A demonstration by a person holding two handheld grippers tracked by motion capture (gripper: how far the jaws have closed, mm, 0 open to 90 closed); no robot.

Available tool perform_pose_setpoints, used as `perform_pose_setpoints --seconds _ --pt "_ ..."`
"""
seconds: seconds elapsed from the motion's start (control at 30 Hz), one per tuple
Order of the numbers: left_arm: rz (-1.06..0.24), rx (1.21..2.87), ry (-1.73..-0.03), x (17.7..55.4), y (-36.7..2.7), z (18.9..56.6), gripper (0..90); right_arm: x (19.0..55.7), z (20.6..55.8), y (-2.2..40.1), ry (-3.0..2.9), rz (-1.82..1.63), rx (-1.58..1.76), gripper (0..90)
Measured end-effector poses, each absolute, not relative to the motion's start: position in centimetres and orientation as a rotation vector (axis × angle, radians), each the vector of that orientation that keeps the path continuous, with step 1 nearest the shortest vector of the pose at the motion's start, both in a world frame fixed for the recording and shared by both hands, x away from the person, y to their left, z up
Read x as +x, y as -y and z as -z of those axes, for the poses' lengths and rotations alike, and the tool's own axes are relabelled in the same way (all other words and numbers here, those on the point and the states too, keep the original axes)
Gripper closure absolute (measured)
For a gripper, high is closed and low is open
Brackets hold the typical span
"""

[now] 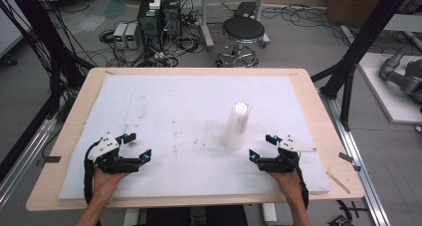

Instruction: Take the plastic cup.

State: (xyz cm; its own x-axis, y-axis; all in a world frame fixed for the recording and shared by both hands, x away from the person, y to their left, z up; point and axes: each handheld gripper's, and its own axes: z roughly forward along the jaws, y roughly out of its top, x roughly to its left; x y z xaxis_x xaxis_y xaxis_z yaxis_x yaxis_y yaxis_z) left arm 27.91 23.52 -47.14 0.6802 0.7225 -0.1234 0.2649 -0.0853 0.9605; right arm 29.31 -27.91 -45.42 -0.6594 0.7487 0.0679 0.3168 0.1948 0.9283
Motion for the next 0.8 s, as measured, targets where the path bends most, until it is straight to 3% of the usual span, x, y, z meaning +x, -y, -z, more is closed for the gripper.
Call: perform_pose_setpoints --seconds 0.8 --pt "-0.456 1.658 -0.812 27.95 -23.55 47.15 11.2 29.13 45.38 27.68 -2.096 -1.450 0.953 11.6"
